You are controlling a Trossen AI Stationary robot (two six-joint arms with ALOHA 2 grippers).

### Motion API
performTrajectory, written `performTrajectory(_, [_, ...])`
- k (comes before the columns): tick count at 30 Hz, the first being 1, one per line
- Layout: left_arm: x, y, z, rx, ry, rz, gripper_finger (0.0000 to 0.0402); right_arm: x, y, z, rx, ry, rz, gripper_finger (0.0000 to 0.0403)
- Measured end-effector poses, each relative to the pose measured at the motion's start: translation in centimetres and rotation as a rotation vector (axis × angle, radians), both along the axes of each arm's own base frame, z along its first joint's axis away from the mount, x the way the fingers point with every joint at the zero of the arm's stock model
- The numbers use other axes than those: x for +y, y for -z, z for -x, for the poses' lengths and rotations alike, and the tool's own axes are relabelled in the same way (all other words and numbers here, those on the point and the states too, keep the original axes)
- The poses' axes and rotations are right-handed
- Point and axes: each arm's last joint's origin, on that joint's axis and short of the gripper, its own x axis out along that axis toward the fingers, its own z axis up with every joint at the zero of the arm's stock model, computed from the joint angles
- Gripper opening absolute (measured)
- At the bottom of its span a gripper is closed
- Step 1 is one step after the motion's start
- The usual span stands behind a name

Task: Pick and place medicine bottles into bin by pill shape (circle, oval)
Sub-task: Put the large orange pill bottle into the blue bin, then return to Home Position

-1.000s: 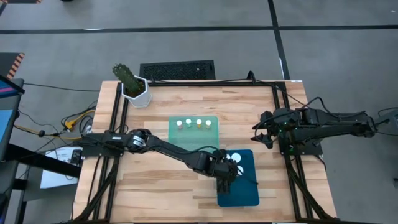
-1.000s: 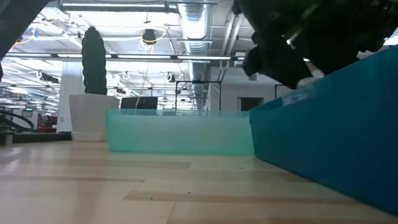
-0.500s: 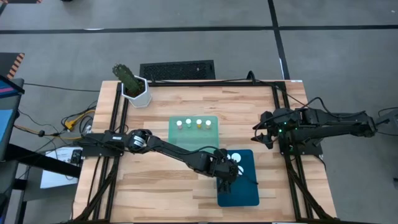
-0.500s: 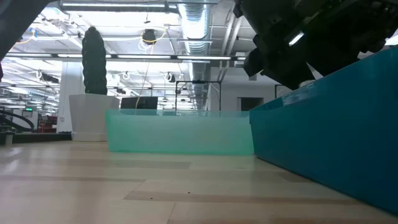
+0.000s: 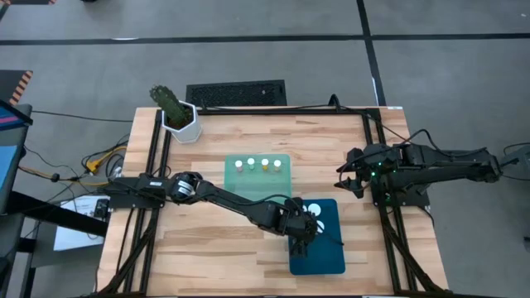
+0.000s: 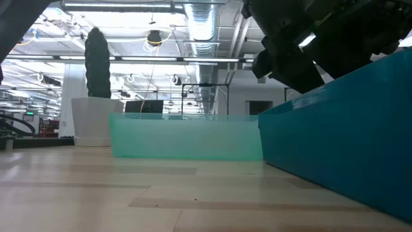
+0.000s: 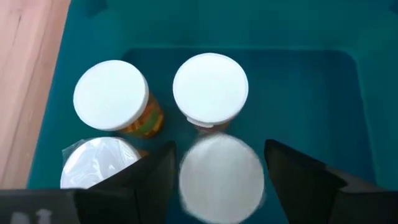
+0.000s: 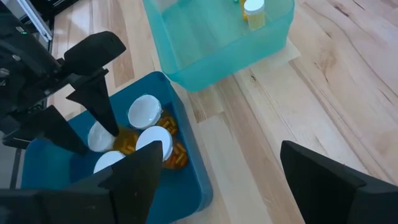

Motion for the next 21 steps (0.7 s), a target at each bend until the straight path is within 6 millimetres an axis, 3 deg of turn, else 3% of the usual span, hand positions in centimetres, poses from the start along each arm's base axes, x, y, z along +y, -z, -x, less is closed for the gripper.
performTrajectory(12, [0.2,-0.5,0.3,0.009,-0.028,-0.004,0.0247,0.0,0.0,0.0,-0.001,0.0,0.0,0.0333])
performTrajectory(21, [0.5,-5.3,1.4,-0.015,-0.046,0.006,0.0247,0.0,-0.8,0.1,-0.054,0.01,-0.013,0.0333])
